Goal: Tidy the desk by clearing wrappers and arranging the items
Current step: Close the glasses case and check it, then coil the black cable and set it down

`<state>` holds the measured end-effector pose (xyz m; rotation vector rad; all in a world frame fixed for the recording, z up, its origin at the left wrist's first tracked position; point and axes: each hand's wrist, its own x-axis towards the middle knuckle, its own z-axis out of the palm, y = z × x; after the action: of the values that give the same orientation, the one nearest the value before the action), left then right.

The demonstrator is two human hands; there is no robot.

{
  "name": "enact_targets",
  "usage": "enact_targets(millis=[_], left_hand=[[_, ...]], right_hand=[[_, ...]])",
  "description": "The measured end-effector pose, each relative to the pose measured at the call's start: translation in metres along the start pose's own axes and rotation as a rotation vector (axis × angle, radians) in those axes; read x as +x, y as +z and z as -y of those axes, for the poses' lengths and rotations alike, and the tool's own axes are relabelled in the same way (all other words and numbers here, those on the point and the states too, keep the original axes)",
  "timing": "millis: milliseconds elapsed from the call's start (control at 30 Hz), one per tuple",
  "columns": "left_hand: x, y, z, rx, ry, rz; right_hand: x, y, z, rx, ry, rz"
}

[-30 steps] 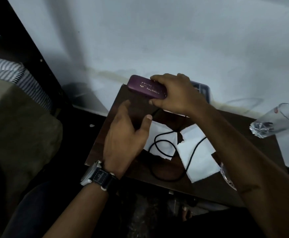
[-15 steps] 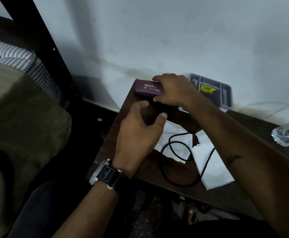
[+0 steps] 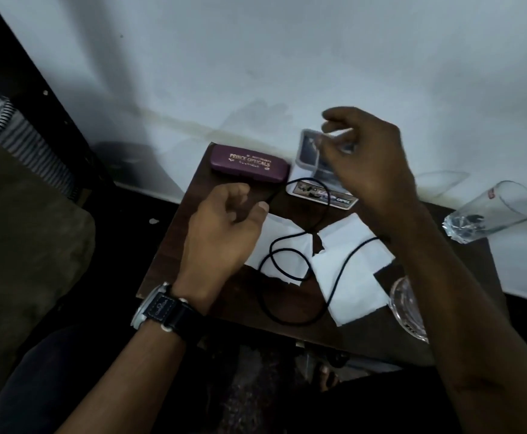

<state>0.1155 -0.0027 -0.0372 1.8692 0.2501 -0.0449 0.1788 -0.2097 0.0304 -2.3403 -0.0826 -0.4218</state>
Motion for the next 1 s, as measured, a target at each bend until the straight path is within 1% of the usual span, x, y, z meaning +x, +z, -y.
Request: enact_targets(millis=[100, 167, 300, 400, 467, 700, 800, 833, 900, 933, 1000], left_hand=[[-0.003, 0.007, -0.006, -0.051, 0.003, 0.008], [-0.006, 0.013, -0.010, -0.095, 0.004, 0.014], [-0.009, 0.023, -0.015, -0.093, 0.025, 0.042], [-0.009, 0.027, -0.017, -0.093, 0.029, 0.050], [-0.009, 0.030, -0.018, -0.089, 0.030, 0.052], [-0.008, 0.030, -0.019, -0.090, 0.040, 0.043], [-0.008, 0.028, -0.018, -0.096, 0.053, 0.013], [-0.007, 0.026, -0.019, -0.086, 0.087, -0.030], [-0.006, 0.020, -0.020, -0.040, 0.227, -0.126], [-0.005, 0.018, -0.021, -0.022, 0.307, -0.142], [-0.005, 0.016, -0.019, 0.029, 0.434, -0.098]], right_hand=[[-0.038, -0.035, -0.024, -0.042, 0.141, -0.161], [-0.058, -0.047, -0.040, -0.077, 0.240, -0.190], [-0.069, -0.041, -0.059, 0.019, 0.345, -0.099], [-0.063, -0.017, -0.061, 0.035, 0.367, 0.038], [-0.058, -0.001, -0.063, 0.056, 0.374, 0.093], [-0.049, 0.022, -0.070, 0.024, 0.354, 0.108], [-0.047, 0.018, -0.060, 0.098, 0.342, 0.112], [-0.045, 0.014, -0.054, 0.145, 0.332, 0.115], [-0.044, 0.000, -0.039, 0.276, 0.299, 0.118], [-0.044, -0.007, -0.031, 0.343, 0.280, 0.124], [-0.047, -0.020, -0.017, 0.412, 0.224, 0.163]])
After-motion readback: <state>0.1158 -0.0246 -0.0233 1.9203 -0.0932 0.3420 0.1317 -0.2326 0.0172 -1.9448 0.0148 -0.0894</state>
